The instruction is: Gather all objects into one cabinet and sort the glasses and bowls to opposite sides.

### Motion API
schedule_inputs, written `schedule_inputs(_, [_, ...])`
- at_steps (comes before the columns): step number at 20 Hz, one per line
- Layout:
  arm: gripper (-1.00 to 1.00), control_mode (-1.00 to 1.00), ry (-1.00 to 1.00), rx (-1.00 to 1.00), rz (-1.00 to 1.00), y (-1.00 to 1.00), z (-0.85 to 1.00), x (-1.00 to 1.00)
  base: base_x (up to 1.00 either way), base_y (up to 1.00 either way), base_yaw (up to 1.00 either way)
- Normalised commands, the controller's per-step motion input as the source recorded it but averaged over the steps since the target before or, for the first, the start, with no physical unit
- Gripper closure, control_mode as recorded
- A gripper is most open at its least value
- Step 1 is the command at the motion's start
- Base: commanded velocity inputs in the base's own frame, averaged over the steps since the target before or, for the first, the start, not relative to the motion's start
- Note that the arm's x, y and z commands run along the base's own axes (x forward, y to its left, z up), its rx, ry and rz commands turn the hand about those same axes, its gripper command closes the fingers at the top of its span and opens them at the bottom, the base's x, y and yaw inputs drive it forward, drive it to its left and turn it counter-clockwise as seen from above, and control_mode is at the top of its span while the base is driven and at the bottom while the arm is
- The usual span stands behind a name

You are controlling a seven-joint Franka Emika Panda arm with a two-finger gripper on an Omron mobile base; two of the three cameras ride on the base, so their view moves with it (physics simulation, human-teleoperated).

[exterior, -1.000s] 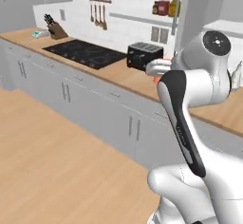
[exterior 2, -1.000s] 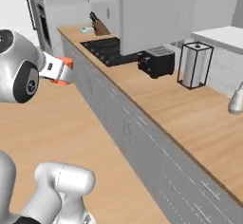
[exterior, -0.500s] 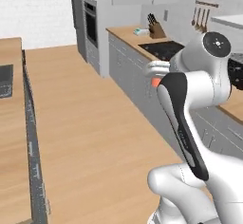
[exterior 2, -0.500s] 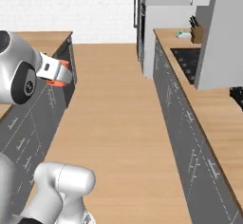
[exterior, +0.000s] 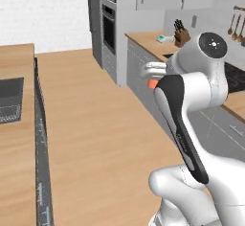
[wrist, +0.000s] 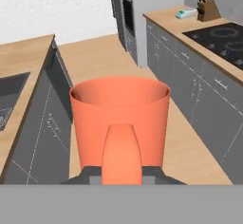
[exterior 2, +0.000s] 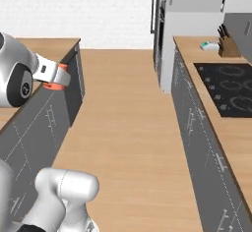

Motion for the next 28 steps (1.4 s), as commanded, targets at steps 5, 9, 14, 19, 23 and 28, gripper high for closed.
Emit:
schedule_inputs(5, [1.0, 1.0, 0.0, 0.0, 0.0, 0.0, 0.0, 0.0, 1.0, 0.01, 0.05])
schedule_inputs(9, [1.0, 1.0, 0.0, 0.0, 0.0, 0.0, 0.0, 0.0, 1.0, 0.0, 0.05])
schedule_inputs(14, [1.0, 1.0, 0.0, 0.0, 0.0, 0.0, 0.0, 0.0, 1.0, 0.0, 0.01])
schedule_inputs(19, [1.0, 1.0, 0.0, 0.0, 0.0, 0.0, 0.0, 0.0, 1.0, 0.0, -0.01])
schedule_inputs(23, [1.0, 1.0, 0.0, 0.0, 0.0, 0.0, 0.0, 0.0, 1.0, 0.0, -0.03])
schedule_inputs(28, [1.0, 1.0, 0.0, 0.0, 0.0, 0.0, 0.0, 0.0, 1.0, 0.0, -0.04])
